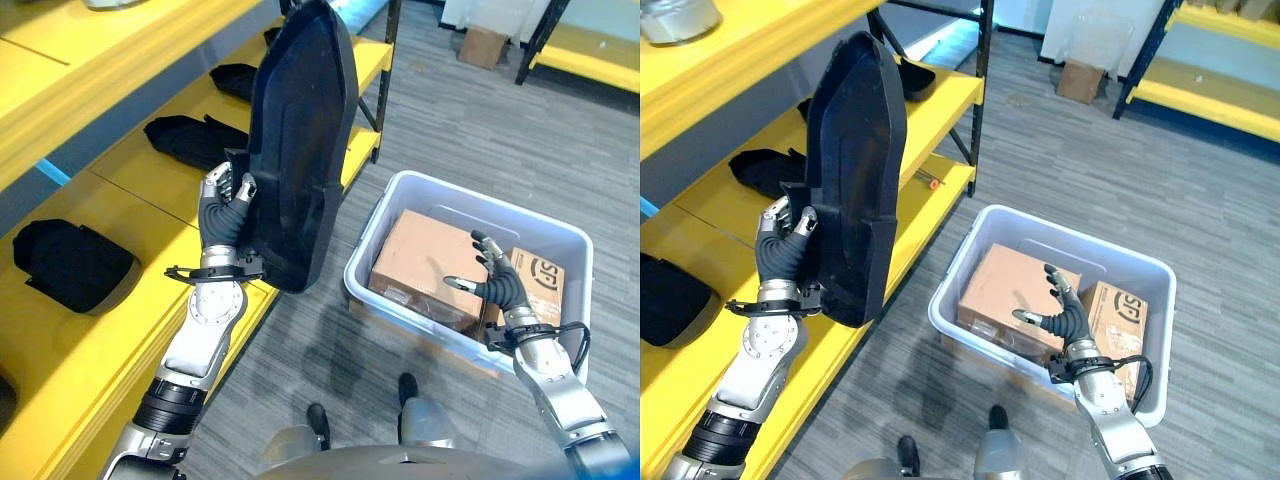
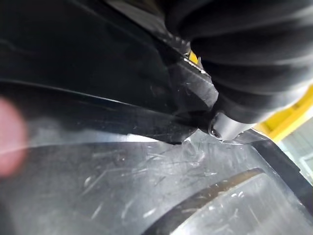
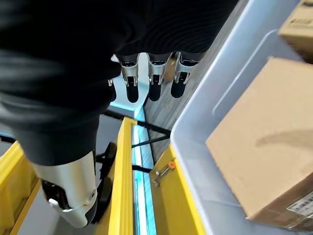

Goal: Move parts from the plastic box to the shelf.

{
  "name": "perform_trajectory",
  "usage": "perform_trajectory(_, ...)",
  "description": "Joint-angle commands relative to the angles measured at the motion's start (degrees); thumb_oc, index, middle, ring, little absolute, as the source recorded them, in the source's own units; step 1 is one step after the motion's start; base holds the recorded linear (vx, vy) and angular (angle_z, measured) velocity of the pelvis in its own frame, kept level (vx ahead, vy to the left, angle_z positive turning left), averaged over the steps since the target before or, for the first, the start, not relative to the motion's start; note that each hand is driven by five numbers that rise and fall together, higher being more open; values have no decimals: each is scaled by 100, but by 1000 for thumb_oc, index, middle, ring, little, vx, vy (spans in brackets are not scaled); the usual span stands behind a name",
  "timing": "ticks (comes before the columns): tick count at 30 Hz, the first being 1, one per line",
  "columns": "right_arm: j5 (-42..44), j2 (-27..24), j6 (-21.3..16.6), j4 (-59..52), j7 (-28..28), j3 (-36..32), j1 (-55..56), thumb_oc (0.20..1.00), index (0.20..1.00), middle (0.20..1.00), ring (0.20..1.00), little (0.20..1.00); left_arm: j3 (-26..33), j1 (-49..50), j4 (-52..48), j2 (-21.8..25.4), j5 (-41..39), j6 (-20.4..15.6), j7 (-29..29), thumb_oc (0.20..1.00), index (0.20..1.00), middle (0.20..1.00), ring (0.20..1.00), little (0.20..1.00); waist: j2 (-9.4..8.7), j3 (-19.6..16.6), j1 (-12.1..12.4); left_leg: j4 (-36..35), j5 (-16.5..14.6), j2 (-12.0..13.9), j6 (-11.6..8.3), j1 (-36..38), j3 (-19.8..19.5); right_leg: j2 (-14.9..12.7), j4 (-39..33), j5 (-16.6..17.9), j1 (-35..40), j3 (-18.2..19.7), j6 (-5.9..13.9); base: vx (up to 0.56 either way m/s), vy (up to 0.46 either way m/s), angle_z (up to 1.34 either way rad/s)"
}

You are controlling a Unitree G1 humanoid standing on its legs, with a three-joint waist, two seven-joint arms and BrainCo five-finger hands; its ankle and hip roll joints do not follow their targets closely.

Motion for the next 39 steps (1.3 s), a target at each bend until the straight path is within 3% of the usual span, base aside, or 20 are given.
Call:
perform_trajectory(1,185,-167,-373,-100,-26,92,-312,1000,1000,1000,1000,1000,97,-3,-495,43,197,-268,65,200,200,200,200,200,87,-110,-24,-194,-279,48,157,-146,-57,490,82,-359,-36,-126,-187,-24,41,23)
perform_trajectory(6,364,-266,-445,-380,147,215,-506,1000,1000,1000,1000,1000,156,225,-592,42,276,-248,66,200,200,200,200,200,42,-72,133,-152,-284,31,135,-155,2,465,-140,-270,94,-259,-175,0,165,5)
perform_trajectory(13,245,-298,-458,-831,291,212,-409,1000,1000,1000,1000,1000,184,345,-514,110,418,-266,-34,200,200,200,200,200,30,-96,46,-114,-419,-268,349,-95,-292,260,-290,198,-42,564,216,96,185,5)
perform_trajectory(17,41,-247,-486,-758,148,237,-457,1000,1000,1000,1000,1000,115,231,-428,105,363,-138,-109,200,200,200,200,200,7,-80,-14,44,-563,-420,493,-147,-542,285,-122,266,-211,1059,295,102,126,56)
perform_trajectory(20,3,-284,-488,-818,25,170,-350,1000,1000,1000,1000,1000,-24,136,-397,87,403,-146,-45,200,200,200,200,200,-4,-58,-121,142,-612,-523,590,-203,-856,602,203,56,-232,1551,213,121,89,83)
perform_trajectory(25,63,-357,-471,-1145,113,-14,47,1000,1000,1000,1000,1000,-48,238,-526,112,203,-8,-47,200,200,200,200,200,-79,-77,-225,12,-525,-648,632,-167,-1269,1123,456,-68,-309,1888,49,60,10,84)
perform_trajectory(28,-18,-432,-507,-1251,147,-39,179,1000,1000,1000,1000,1000,-52,297,-598,102,184,3,-59,200,200,200,200,200,-143,-107,-212,-172,-312,-790,623,-225,-1620,1558,747,-210,-321,1929,-169,-96,-71,91)
perform_trajectory(29,-52,-501,-711,-871,92,145,-83,1000,1000,1000,1000,1000,35,210,-457,157,183,-80,60,200,200,200,200,200,-121,-31,-73,-229,-140,-901,629,-414,-1927,1840,711,-515,-288,1897,-452,-205,-213,74)
perform_trajectory(34,-51,-474,-788,-620,89,253,-239,1000,1000,1000,1000,1000,170,396,-438,107,250,-164,33,200,200,200,200,200,-57,-11,75,-255,-26,-936,584,-431,-2215,1854,495,-541,-136,1830,-539,-79,-147,65)
perform_trajectory(36,-24,-446,-794,-554,98,249,-290,1000,1000,1000,1000,1000,185,402,-438,101,306,-63,13,200,200,200,200,200,-27,1,94,-213,-20,-919,561,-470,-2209,1844,534,-587,-131,1792,-556,-64,-117,21)
perform_trajectory(37,-14,-412,-801,-515,40,251,-297,1000,1000,1000,1000,1000,156,335,-389,92,331,-35,-9,200,200,200,200,200,-3,13,56,-149,-50,-882,552,-500,-2010,1819,590,-619,-165,1702,-555,-69,-78,43)
perform_trajectory(38,-19,-393,-811,-500,-12,235,-278,1000,1000,1000,1000,1000,111,254,-346,75,365,-15,-22,200,200,200,200,200,13,22,-2,-68,-89,-840,544,-541,-1763,1784,637,-645,-201,1600,-549,-81,-61,48)
perform_trajectory(39,-39,-370,-793,-506,-285,158,-175,1000,1000,1000,1000,1000,23,84,-279,39,355,-31,-244,200,200,200,200,200,42,41,-144,75,-175,-705,520,-593,-1071,1685,700,-718,-226,1388,-525,-103,-36,38)
